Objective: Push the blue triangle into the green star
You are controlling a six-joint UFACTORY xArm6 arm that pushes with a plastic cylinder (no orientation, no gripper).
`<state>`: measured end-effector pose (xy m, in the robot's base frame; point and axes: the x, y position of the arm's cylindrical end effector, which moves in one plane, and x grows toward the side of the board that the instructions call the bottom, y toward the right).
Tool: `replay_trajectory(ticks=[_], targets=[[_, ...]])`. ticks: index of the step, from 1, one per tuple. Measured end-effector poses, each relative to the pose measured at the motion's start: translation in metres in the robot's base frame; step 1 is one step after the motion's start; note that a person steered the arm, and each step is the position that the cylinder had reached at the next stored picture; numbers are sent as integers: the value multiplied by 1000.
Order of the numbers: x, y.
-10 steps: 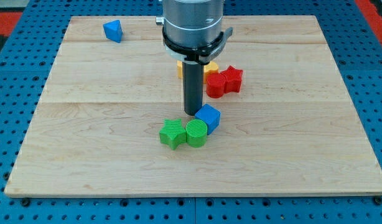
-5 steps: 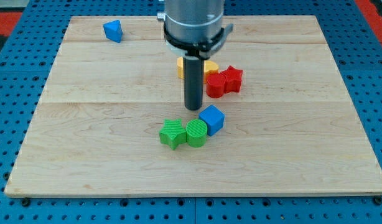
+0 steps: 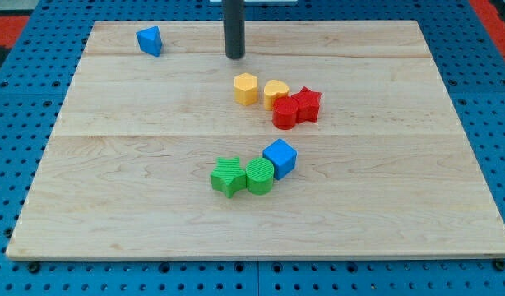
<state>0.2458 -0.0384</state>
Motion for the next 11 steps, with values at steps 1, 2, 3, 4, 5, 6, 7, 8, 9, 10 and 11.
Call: replay_trajectory(ticks=[1, 2, 3, 4, 5, 6, 7, 8, 9, 10, 11], targets=[[-52, -47], [-36, -107], [-18, -151], [-18, -161], [49, -160], [92, -199], [147, -182], [120, -210], [88, -207], [75, -169], [78, -101]])
